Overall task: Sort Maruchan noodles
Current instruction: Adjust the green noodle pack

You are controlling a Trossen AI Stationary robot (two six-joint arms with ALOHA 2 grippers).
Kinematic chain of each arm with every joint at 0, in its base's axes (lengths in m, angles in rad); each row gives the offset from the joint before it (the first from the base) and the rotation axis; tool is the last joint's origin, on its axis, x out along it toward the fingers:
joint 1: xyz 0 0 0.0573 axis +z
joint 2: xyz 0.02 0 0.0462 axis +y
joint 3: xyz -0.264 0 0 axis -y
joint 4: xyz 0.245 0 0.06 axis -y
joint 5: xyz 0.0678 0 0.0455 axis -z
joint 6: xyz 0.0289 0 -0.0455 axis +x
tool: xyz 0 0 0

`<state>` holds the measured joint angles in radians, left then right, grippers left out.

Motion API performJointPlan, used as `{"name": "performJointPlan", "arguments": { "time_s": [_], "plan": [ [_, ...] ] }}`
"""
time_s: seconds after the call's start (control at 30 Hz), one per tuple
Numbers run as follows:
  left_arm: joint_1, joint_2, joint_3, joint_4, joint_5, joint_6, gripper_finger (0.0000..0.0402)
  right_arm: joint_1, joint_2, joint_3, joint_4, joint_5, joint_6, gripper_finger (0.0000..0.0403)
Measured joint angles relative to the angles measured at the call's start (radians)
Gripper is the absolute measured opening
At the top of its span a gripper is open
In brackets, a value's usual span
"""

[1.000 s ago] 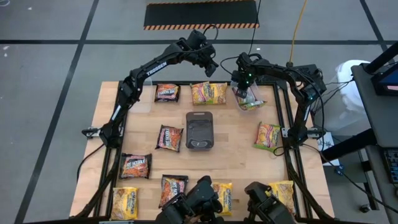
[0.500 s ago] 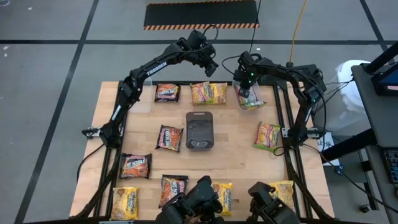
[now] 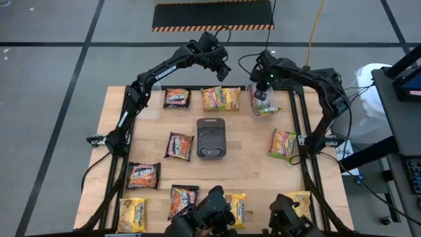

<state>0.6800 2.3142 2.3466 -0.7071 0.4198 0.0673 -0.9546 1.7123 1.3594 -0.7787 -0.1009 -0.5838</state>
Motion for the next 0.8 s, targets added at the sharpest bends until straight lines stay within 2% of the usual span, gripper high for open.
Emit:
{"name": "performJointPlan", "arguments": {
  "time_s": [0.47,0.8],
  "plan": [
    [-0.004,0.0,0.0,0.0,0.0,0.006,0.0005,0.0,-0.148,0.002,-0.039,-0.002,0.075,0.0],
    [-0.01,0.0,0.0,0.001,0.0,0.036,0.0005,0.0,-0.164,0.002,-0.15,-0.003,0.097,0.0]
  ]
}}
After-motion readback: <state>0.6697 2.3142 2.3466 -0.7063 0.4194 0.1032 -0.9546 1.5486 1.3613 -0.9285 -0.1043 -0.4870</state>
